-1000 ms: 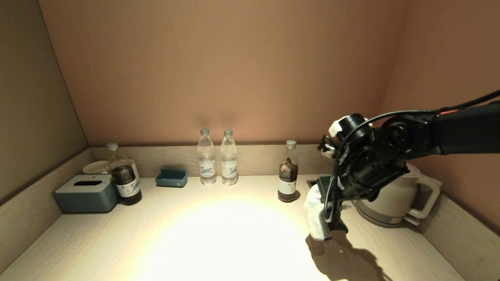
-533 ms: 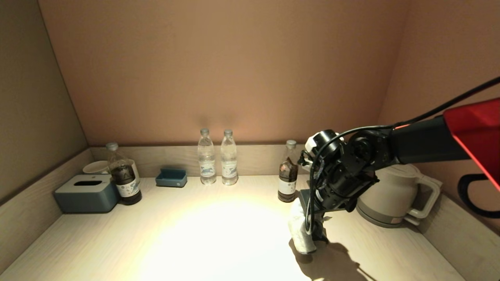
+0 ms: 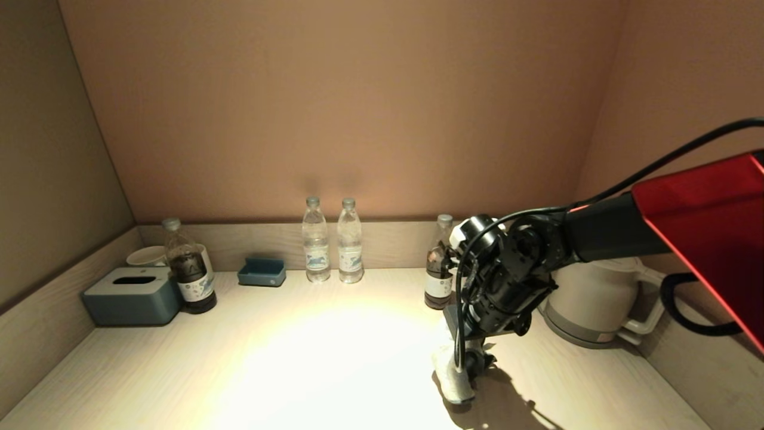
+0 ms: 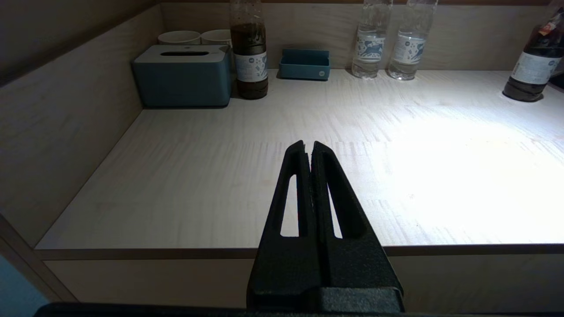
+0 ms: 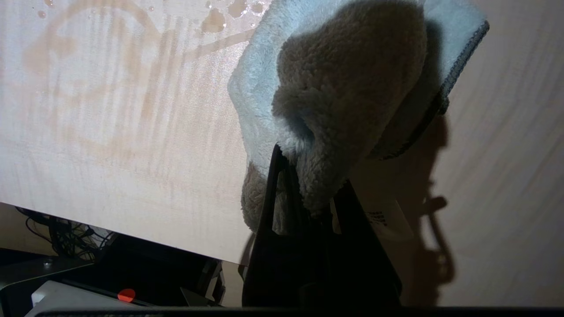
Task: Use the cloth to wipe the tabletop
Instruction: Sweep the stains on the table
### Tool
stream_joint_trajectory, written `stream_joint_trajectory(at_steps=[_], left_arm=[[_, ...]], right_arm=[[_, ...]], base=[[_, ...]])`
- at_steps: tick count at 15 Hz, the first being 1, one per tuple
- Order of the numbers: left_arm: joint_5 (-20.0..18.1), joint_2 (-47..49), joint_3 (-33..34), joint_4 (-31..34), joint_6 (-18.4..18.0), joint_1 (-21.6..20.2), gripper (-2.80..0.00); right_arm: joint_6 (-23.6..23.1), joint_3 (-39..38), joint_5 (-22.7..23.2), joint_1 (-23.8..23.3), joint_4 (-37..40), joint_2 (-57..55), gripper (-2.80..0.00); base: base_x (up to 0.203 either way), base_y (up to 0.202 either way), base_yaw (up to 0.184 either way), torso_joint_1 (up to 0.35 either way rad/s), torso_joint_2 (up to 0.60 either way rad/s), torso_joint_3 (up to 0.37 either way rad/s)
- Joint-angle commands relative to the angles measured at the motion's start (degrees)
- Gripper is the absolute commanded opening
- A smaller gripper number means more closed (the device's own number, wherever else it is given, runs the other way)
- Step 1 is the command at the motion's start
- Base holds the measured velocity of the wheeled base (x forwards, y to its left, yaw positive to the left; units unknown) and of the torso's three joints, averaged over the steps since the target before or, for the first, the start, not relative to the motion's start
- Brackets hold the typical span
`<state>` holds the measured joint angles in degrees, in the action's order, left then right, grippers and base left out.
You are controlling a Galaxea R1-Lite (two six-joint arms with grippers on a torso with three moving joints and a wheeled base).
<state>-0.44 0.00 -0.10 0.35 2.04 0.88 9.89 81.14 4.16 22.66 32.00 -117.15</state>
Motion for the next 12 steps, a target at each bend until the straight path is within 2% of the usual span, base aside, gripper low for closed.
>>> stream_joint_trajectory(at_steps=[1, 12], left_arm=[[0.0, 0.0, 0.0, 0.1, 0.1, 0.0, -2.80], [0.0, 0.0, 0.0, 0.0, 0.0, 0.0, -2.80]], right_arm=[[0.0, 0.1, -0.1, 0.0, 0.2, -0.9, -2.80], [0.0, 0.5, -1.3, -0.1, -2.6, -7.9, -2.80]], base=[[0.000, 0.000, 0.000, 0.000, 0.00, 0.000], [0.000, 0.000, 0.000, 0.000, 0.00, 0.000]])
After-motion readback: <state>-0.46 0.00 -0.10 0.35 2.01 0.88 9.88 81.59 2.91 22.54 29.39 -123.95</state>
